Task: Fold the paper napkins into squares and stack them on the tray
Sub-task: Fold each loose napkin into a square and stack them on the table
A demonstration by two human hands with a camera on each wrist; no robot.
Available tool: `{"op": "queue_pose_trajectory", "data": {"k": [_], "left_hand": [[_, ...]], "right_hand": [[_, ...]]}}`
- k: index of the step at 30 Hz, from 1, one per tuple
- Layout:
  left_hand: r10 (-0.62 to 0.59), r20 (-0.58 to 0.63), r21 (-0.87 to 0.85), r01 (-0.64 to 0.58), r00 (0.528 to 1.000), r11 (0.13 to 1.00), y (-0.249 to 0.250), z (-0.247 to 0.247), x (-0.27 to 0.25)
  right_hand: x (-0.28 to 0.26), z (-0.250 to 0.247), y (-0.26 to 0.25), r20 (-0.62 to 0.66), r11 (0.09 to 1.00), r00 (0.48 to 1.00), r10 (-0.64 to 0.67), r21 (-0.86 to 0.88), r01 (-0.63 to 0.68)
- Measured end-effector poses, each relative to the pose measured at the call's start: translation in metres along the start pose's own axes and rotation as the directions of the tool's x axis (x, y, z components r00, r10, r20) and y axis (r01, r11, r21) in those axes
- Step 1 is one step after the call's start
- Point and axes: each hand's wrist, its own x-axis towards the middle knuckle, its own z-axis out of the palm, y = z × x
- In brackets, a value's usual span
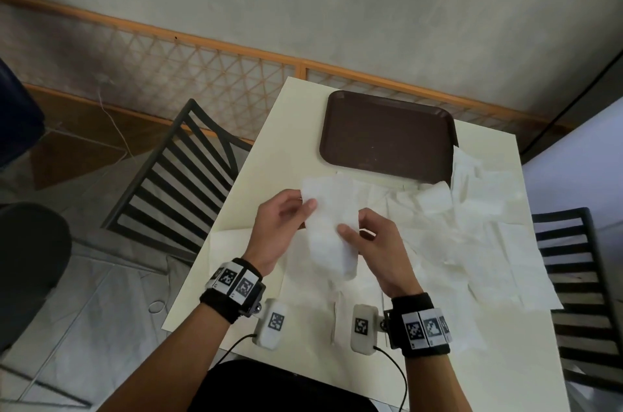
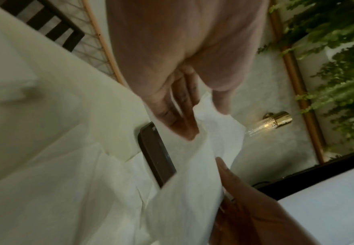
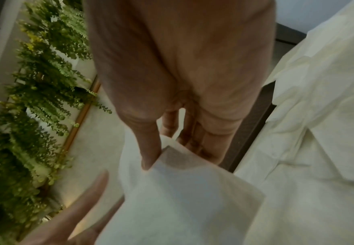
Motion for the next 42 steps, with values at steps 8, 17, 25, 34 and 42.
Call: {"op": "queue_pose_trajectory", "data": {"k": [8,17,25,34,42], "left_hand": [[0.113,0.050,0.217,-0.121,0.992,0.969,0.022,-0.015,-0.013],[0.267,0.061,0.190,-0.274,0.962,0.943,0.041,-0.051,-0.026],[0.258,0.005,0.102,-0.257,0.966,0.961,0.045,-0.069,-0.038],[0.398,0.102,0.397,-0.405,0.912,0.824,0.049,-0.092,-0.059],[0.406,-0.222,0.515,-0.246,0.887,0.821,0.035,-0.123,-0.065]], "right_hand": [[0.008,0.016,-0.024,-0.055,0.975,0.996,-0.072,0.204,0.082],[0.017,0.041,-0.031,0.087,0.858,0.980,-0.177,0.501,0.110],[0.017,0.067,-0.036,0.131,0.863,0.985,-0.115,0.504,0.034],[0.009,0.121,-0.050,0.179,0.911,0.917,-0.355,-0.152,0.383],[0.024,0.156,-0.027,0.043,0.975,0.977,-0.211,-0.066,0.213]]}}
